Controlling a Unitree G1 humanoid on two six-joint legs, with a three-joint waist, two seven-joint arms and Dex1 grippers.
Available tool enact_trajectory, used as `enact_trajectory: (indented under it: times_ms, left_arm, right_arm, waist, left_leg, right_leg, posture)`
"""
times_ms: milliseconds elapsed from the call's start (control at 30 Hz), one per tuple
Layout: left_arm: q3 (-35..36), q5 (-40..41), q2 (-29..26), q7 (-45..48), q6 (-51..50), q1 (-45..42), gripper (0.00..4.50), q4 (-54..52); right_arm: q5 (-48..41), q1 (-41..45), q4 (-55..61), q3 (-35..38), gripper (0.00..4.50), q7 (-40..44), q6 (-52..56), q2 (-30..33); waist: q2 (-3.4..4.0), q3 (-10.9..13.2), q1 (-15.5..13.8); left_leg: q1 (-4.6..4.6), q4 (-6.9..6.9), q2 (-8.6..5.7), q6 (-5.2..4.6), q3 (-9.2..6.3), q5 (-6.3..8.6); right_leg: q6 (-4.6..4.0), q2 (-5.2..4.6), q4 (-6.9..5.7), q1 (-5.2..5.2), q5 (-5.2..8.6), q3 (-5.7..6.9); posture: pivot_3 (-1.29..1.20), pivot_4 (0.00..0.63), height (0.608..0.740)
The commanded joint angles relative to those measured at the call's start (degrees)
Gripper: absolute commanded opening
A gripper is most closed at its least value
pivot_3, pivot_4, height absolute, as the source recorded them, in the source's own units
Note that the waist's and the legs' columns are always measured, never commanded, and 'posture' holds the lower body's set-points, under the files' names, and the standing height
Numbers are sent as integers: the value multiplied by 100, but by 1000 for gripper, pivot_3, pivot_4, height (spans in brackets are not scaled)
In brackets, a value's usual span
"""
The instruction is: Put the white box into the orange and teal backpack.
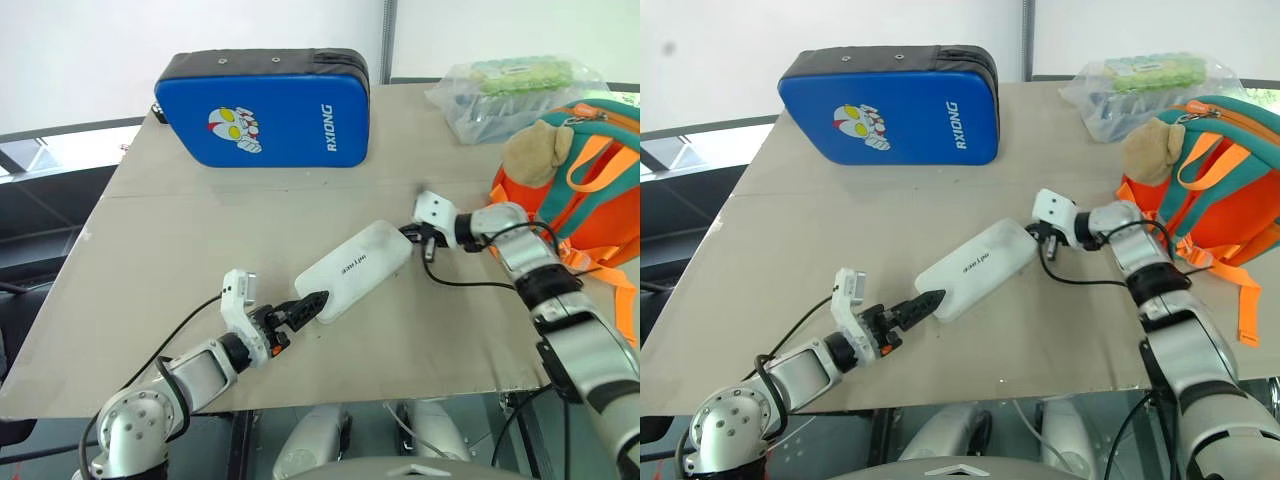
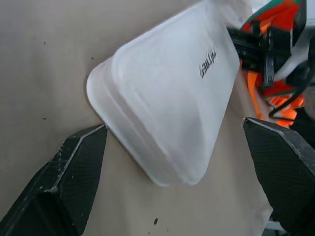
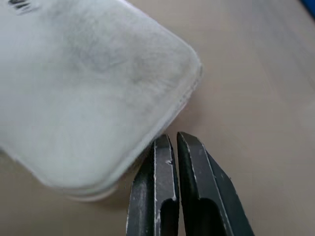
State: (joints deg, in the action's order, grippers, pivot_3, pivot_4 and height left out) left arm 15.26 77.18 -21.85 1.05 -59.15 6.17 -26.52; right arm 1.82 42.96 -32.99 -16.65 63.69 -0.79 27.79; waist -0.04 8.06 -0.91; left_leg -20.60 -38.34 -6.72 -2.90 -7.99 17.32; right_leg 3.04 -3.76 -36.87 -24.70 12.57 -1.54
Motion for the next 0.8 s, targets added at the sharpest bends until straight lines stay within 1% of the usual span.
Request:
enact_trajectory:
  times_ms: [33, 167, 300, 333, 367, 433, 467, 500, 533, 567, 600, 733, 767, 800]
  left_arm:
    - [-169, 167, 30, -66, -91, -232, 4500, 475]
    - [-298, 238, -71, 282, -236, -409, 4500, 731]
    - [-329, 487, -52, 536, -286, -500, 4500, 833]
    - [-324, 514, -34, 527, -281, -533, 4097, 877]
    - [-308, 548, -12, 535, -270, -557, 3987, 923]
    - [-271, 637, -24, 554, -262, -596, 3318, 960]
    - [-271, 653, -38, 563, -262, -602, 2793, 958]
    - [-272, 657, -46, 567, -261, -607, 2388, 954]
    - [-273, 667, -46, 573, -245, -617, 1813, 957]
    - [-273, 683, -45, 584, -219, -623, 1434, 953]
    - [-270, 705, -43, 587, -190, -633, 1193, 944]
    - [-282, 636, -64, 663, -69, -651, 1137, 837]
    - [-265, 594, -70, 680, -17, -672, 1137, 819]
    - [-252, 529, -84, 726, 38, -701, 1137, 804]
  right_arm:
    - [-216, -370, 1012, -30, 52, 142, 432, -107]
    - [-225, -788, 1665, 20, 52, -46, 846, -116]
    - [-140, -976, 1861, 9, 52, -293, 1073, -170]
    - [-144, -1009, 1895, 27, 0, -339, 1099, -172]
    - [-162, -1040, 1937, 53, 0, -383, 1146, -173]
    - [-184, -1097, 2036, 115, 0, -479, 1178, -152]
    - [-223, -1138, 2121, 176, 0, -515, 1215, -134]
    - [-270, -1181, 2218, 232, 0, -525, 1239, -111]
    - [-328, -1234, 2340, 319, 0, -569, 1288, -95]
    - [-379, -1283, 2452, 409, 0, -633, 1343, -89]
    - [-397, -1341, 2568, 520, 0, -756, 1380, -75]
    - [-451, -1610, 3057, 1134, 0, -1419, 1475, 58]
    - [-775, -1725, 3358, 1450, 0, -1427, 1659, 83]
    - [-1294, -1952, 3887, 1807, 255, -1276, 1951, 163]
  waist:
    - [6, -10, 28]
    - [14, -18, 30]
    - [12, -20, 20]
    - [11, -20, 21]
    - [12, -20, 22]
    - [10, -20, 19]
    - [9, -19, 19]
    - [9, -19, 9]
    - [9, -19, 7]
    - [9, -19, 5]
    - [9, -19, 10]
    - [9, -18, 3]
    - [8, -18, 3]
    - [8, -18, -4]
  left_leg:
    - [6, 0, 0, 3, 0, -2]
    - [21, 0, 1, 12, 6, -7]
    - [22, 0, 0, 12, 6, -7]
    - [22, 0, -1, 12, 7, -7]
    - [22, 1, -1, 12, 7, -7]
    - [21, 1, -1, 12, 6, -7]
    - [20, 1, -1, 12, 5, -7]
    - [19, 1, -1, 12, 5, -7]
    - [18, 1, -1, 12, 2, -7]
    - [18, 1, -1, 12, 2, -7]
    - [18, 1, -2, 12, 2, -7]
    - [17, 2, -2, 12, 3, -7]
    - [15, 2, -2, 13, 2, -7]
    - [15, 2, -2, 13, 2, -7]
  right_leg:
    - [0, 2, -7, 3, 0, -1]
    - [-4, 5, -27, 4, -2, -12]
    - [-4, 4, -27, 6, -2, -13]
    - [-4, 4, -25, 6, -2, -14]
    - [-4, 4, -24, 6, -2, -14]
    - [-4, 3, -23, 6, -2, -13]
    - [-4, 3, -23, 5, -2, -12]
    - [-4, 4, -23, 3, -2, -12]
    - [-4, 3, -23, 4, -2, -9]
    - [-4, 1, -23, 5, -2, -8]
    - [-4, 0, -23, 5, -2, -9]
    - [-4, 1, -22, 4, -2, -11]
    - [-4, 1, -21, 3, -2, -10]
    - [-4, 1, -21, 3, -2, -9]
  posture:
    - [0, 150, 739]
    - [0, 150, 739]
    - [0, 150, 739]
    - [0, 150, 739]
    - [0, 150, 739]
    - [0, 150, 739]
    - [0, 150, 739]
    - [0, 150, 739]
    - [0, 150, 739]
    - [0, 150, 739]
    - [0, 150, 739]
    - [0, 150, 739]
    - [0, 150, 739]
    - [0, 150, 739]
